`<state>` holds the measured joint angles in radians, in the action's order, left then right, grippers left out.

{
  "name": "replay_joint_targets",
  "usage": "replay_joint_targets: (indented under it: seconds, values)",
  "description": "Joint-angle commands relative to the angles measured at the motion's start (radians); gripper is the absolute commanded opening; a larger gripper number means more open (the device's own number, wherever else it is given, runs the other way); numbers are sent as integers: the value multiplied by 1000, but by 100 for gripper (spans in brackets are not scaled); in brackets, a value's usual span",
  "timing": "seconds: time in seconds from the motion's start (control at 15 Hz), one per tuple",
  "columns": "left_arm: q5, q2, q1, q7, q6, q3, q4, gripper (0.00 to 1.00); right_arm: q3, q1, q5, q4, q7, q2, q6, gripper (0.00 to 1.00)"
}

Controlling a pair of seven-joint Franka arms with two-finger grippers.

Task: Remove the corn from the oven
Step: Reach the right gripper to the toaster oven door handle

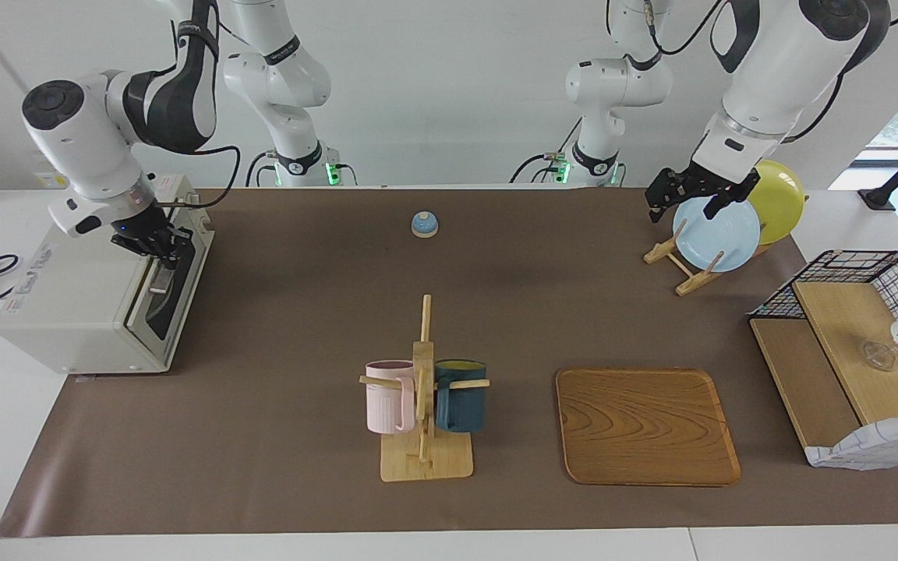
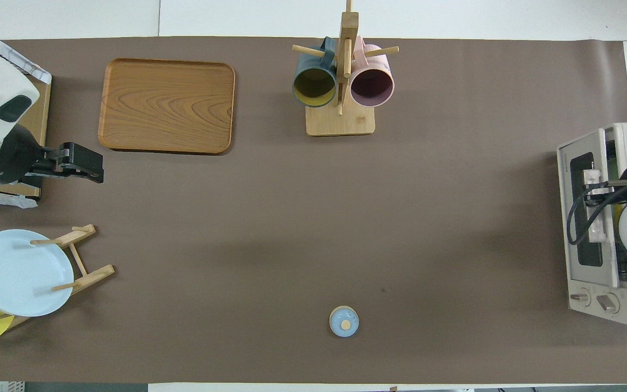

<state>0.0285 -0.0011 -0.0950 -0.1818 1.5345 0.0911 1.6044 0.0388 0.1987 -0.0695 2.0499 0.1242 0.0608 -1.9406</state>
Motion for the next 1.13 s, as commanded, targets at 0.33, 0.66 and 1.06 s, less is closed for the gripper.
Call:
replay_joint_targets:
  seconds: [0.33, 0.66, 1.06]
  values:
    - [14, -20, -9, 4, 26, -10, 28, 100, 3, -51, 0, 99, -41, -73, -176, 0]
    - [14, -20, -8, 7, 26, -10, 28, 100, 6, -70, 2, 134, -46, -113, -282, 0]
    - [14, -20, -8, 7, 27, -10, 28, 100, 6, -131, 4, 162, -76, -151, -350, 0]
